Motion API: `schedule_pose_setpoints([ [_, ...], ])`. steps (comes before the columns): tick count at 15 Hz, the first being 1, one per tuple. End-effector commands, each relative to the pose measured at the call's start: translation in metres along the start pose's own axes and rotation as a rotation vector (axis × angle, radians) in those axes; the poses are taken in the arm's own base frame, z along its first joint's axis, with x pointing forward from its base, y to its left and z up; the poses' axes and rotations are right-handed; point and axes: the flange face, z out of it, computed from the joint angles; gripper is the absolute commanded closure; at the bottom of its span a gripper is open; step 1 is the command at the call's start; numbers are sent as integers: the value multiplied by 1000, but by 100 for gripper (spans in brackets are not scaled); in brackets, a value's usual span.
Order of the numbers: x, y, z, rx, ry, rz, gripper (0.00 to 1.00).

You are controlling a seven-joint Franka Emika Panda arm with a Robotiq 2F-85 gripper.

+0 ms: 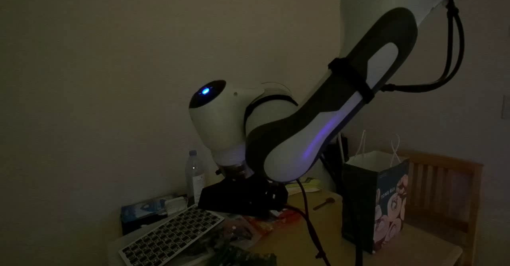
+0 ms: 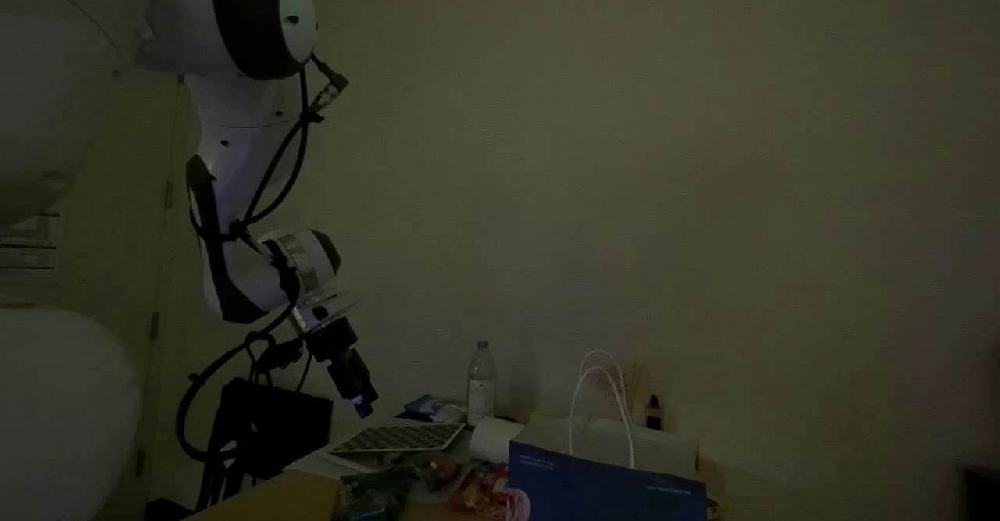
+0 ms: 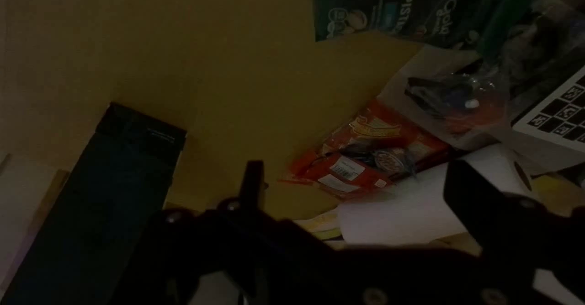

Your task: Pick up the plastic and put in the paper bag

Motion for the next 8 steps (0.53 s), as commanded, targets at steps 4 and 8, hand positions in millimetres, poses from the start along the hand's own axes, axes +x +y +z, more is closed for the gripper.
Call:
schedule_pose_setpoints([
  [4,7,-5,30,83,-176,-251,0],
  [8,33,14,57,-12,-167,-349,0],
])
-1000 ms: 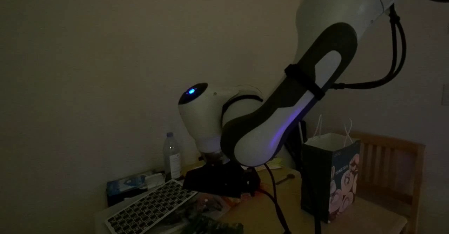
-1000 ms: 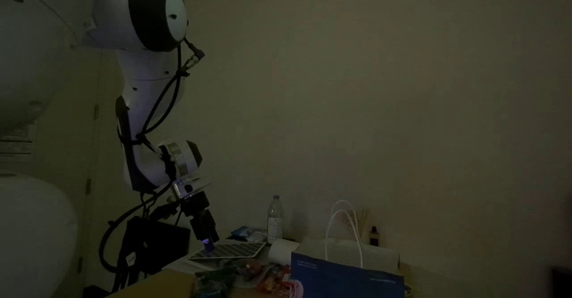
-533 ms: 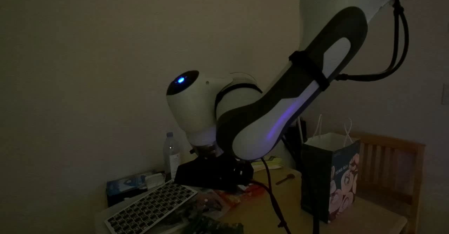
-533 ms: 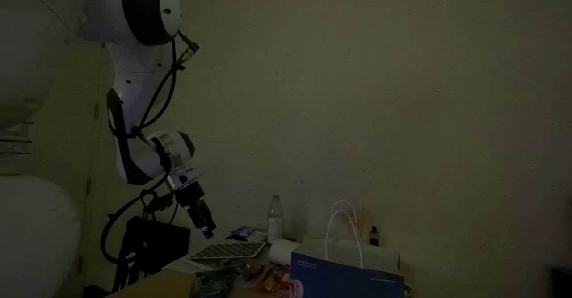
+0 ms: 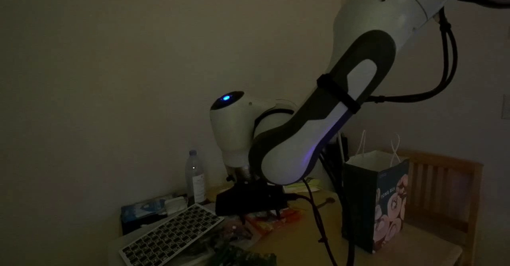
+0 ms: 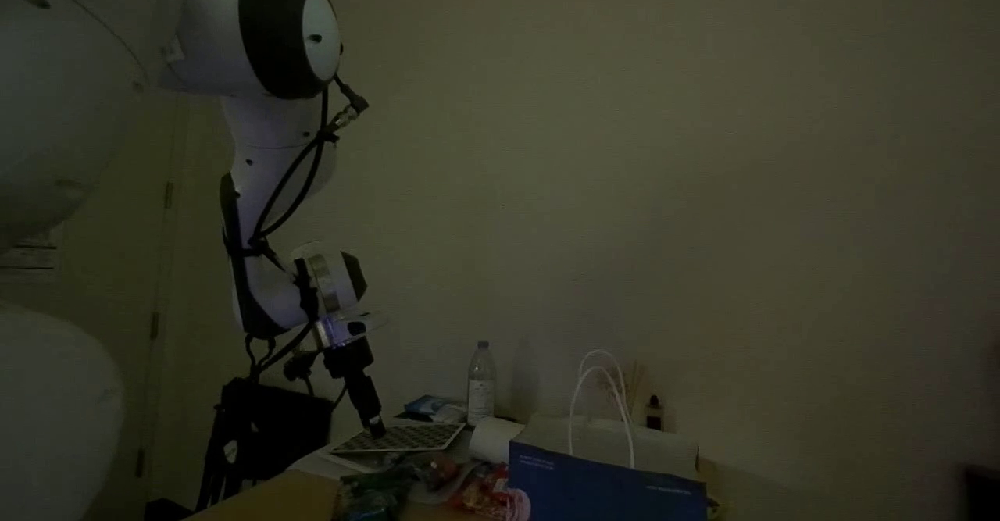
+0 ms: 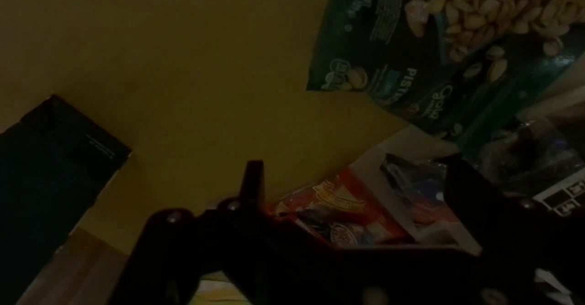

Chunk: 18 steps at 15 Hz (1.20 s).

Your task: Pick up the plastic and put in the paper bag

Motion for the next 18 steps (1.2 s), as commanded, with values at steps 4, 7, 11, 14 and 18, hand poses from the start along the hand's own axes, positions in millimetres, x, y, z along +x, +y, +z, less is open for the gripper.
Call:
schedule_pose_setpoints([
  [4,18,16,15,-51,1,-12,0],
  [7,13,6,22,21,-78,-141,0],
  [11,-18,-57,36,77,-160,-326,0],
  [14,-48,-105,52,50,-222,-466,0],
  [18,-61,-114,55,20,-192,-432,0],
])
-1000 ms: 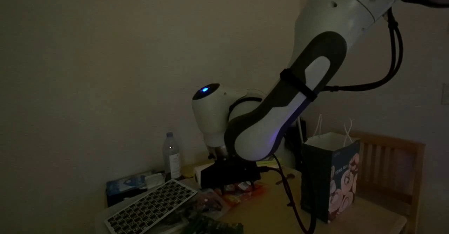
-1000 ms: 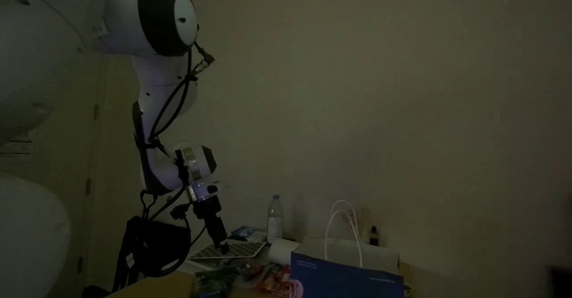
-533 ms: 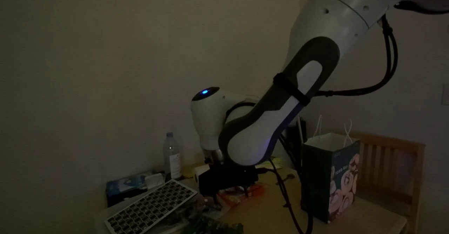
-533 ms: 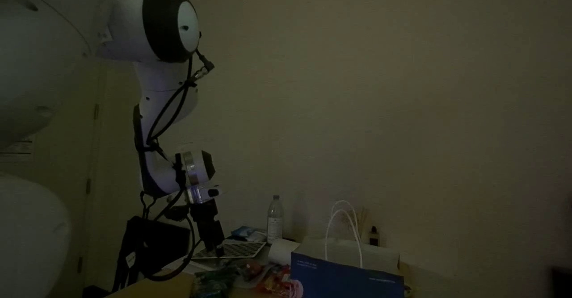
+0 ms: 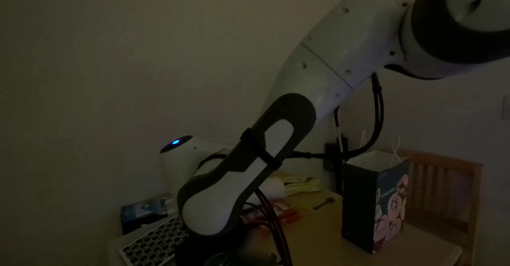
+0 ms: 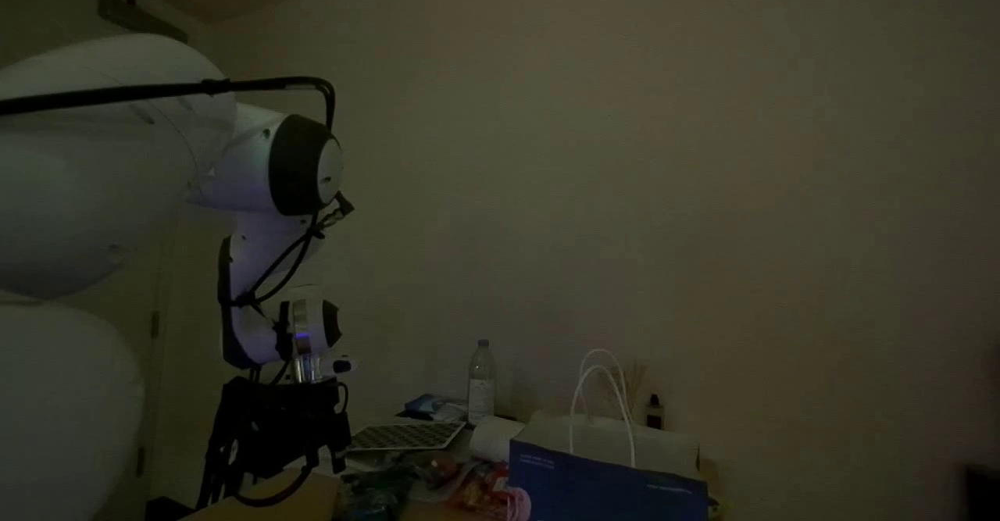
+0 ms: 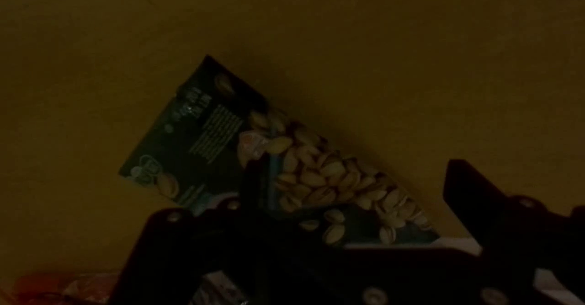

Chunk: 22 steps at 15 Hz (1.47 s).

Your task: Pick up the plastic and put in the paper bag

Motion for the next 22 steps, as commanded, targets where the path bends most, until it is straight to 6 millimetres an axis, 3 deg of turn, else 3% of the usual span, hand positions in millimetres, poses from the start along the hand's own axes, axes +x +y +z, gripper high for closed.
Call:
schedule_pose_setpoints([
  [1,1,-5,2,-1,1,-1,0],
  [5,14,9,10,-62,50,21,0],
  [10,32,31,42,-95,10,41,0],
  [16,36,40,70,-80,-53,59,0],
  [17,37,41,70,-72,-60,66,25],
  [18,38,42,70,-68,-64,73,26],
  [22,43,44,68,-56,-73,110,51],
])
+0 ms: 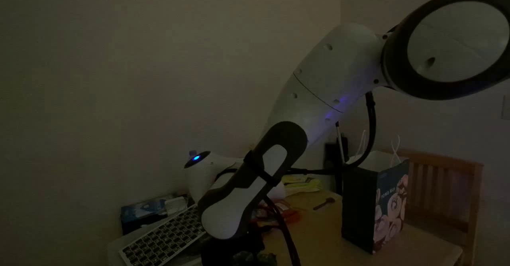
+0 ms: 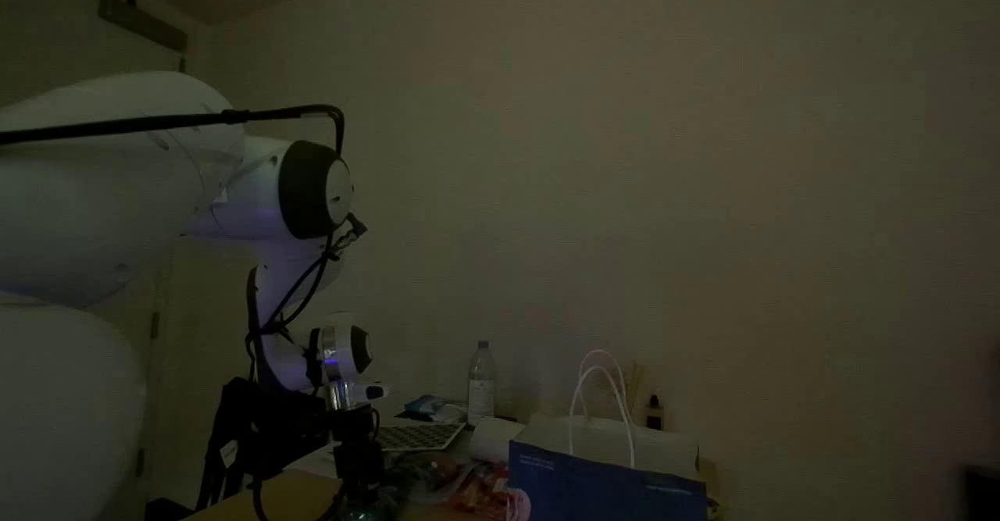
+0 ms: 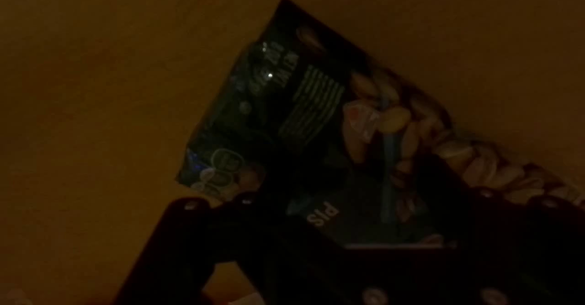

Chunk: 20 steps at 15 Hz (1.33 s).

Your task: Pick up the plastic and put in the paper bag

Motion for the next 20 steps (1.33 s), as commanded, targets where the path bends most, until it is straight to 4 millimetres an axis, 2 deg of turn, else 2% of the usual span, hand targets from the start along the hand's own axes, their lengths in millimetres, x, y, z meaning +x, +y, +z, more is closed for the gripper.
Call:
schedule_pose_setpoints([
  [1,4,2,5,28,-35,7,58],
  [5,4,1,-2,6,-27,20,81],
  [8,-4,1,-24,-37,-15,49,97],
  [10,-13,4,-44,-74,9,83,99],
  [13,-31,10,-69,-127,40,150,96],
  [15,-45,17,-94,-141,69,206,96],
  [18,-66,36,-135,-133,161,310,96],
  [20,-73,51,-155,-93,214,368,96],
])
